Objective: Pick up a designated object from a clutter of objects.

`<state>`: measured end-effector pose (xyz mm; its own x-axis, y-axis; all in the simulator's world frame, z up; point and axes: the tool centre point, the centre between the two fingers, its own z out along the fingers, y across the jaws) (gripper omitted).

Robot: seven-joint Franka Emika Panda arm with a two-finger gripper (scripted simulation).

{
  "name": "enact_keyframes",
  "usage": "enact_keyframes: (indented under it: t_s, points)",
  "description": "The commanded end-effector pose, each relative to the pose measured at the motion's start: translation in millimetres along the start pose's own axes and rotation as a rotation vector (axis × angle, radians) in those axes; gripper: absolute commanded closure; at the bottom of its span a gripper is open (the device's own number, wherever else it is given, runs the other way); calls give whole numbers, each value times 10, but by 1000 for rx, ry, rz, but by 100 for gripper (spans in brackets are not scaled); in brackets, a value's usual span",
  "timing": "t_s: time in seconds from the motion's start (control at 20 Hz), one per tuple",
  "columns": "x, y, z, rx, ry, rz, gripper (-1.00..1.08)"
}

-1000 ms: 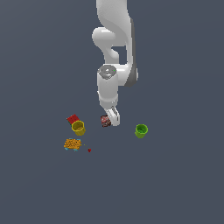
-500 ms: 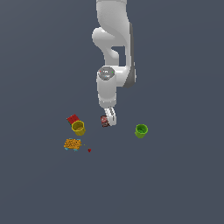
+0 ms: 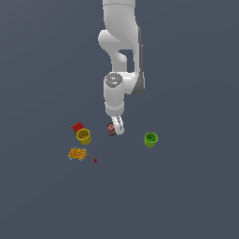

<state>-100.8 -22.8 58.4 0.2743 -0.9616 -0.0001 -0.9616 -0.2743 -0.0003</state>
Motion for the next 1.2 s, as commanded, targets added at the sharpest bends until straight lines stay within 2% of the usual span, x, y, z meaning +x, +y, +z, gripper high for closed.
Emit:
enact_keyframes:
  t_s: [0.0,0.6,0.65,1.15]
  points:
    - [-2,6,77,-1,0,1,-92]
    - [-3,11,396,0,0,4,-92]
    - [-3,11,396,0,0,4,108]
    - [-3,5,387,2,0,3,108]
